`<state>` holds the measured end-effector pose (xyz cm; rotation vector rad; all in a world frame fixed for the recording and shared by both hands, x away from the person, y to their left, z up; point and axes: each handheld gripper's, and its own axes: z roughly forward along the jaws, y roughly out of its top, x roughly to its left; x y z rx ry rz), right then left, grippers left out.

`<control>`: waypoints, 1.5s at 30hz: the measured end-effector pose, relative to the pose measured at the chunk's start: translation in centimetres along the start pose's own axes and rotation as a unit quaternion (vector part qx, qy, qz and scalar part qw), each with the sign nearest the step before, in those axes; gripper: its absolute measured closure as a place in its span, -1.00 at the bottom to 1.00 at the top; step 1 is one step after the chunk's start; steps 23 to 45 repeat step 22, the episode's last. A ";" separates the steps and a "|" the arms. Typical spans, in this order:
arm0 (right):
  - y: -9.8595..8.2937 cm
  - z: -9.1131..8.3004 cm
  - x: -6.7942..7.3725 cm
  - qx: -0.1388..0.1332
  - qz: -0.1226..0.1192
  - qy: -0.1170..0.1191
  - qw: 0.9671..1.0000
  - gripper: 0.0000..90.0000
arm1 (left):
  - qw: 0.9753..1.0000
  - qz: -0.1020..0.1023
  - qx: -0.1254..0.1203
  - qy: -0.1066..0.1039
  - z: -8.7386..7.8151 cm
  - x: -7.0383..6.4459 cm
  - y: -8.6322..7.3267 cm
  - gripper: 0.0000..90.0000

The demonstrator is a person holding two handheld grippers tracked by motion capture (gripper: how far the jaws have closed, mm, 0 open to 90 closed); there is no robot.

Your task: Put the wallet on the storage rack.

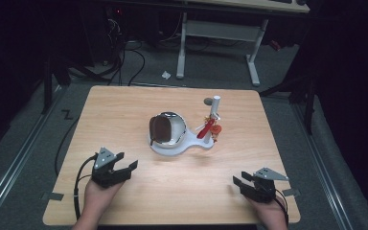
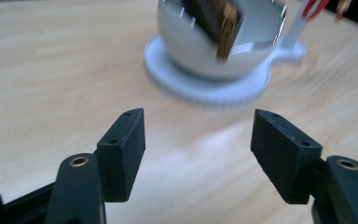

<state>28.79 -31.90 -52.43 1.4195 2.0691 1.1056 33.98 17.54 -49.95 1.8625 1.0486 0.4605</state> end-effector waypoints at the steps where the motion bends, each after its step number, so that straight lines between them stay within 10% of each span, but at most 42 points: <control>1: 0.0 0.0 0.0 0.000 -0.002 -0.002 1.000 0.18 | 1.000 0.000 0.007 0.002 -0.2 0.3 -0.7 -0.21; 8: -0.1 -0.5 0.6 -0.008 -0.018 -0.027 0.999 0.15 | 0.997 0.036 0.072 -0.004 -1.7 0.9 -3.7 -0.22; 22: 0.1 0.7 1.2 0.005 -0.034 -0.050 0.998 0.14 | 0.998 -0.007 0.058 -0.025 -1.5 2.2 -3.7 -0.26; 45: 0.1 0.7 1.2 0.005 -0.034 -0.050 0.998 0.14 | 0.998 -0.007 0.058 -0.025 -1.5 2.2 -3.7 -0.26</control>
